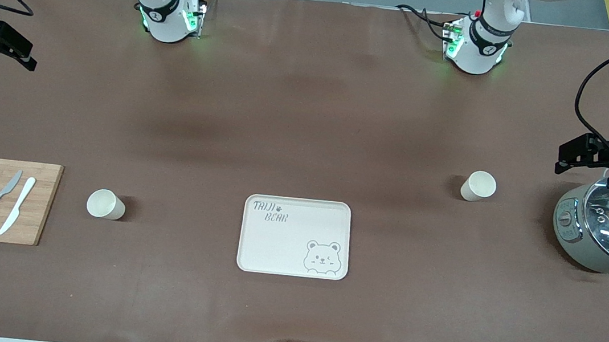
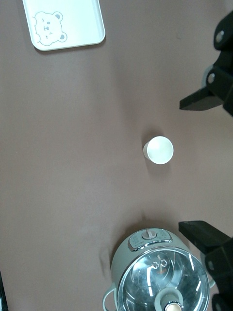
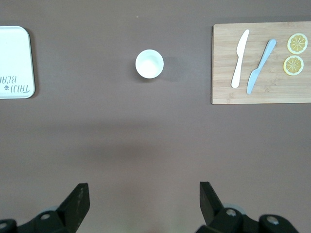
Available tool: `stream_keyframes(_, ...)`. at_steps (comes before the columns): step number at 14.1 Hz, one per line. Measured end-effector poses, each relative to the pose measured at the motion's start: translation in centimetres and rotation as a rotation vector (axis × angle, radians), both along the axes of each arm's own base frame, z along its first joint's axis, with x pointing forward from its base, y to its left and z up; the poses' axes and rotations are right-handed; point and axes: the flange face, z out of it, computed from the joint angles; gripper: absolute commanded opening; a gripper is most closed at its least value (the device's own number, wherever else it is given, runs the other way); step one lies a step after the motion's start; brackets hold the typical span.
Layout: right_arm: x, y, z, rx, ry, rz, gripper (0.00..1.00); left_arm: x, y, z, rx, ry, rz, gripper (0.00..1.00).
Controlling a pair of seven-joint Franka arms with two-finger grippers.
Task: Place white IKEA cup upright on tray with both arms
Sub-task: 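Reach the left gripper and the right gripper toward the white cups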
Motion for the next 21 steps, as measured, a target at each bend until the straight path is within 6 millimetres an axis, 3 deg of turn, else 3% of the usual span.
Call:
stream_keyframes(4, 0.0, -0.1, 0.0, 0.000, 0.001, -0.002, 1.00, 0.0, 0.0, -0.1, 0.000, 0.002, 0.006, 1.00)
stream_keyframes(7, 0.0, -0.1, 0.0, 0.000, -0.002, -0.002, 1.00, 0.1, -0.2, -2.3, 0.002, 0.035, 0.008, 1.00)
stream_keyframes(12, 0.1, -0.5, -0.5, 0.002, 0.008, -0.009, 1.00, 0.9, 0.4, -10.3, 0.004, 0.053, 0.020, 1.00)
stream_keyframes(16, 1.5, -1.6, -1.8, 0.012, 0.012, -0.026, 1.00, 0.3, 1.3, -17.2, 0.003, 0.029, 0.035, 1.00)
stream_keyframes(21, 5.3, -2.1, -6.7, 0.043, 0.042, -0.028, 1.00, -1.6, 1.4, -23.6, 0.001, -0.031, 0.037, 1.00)
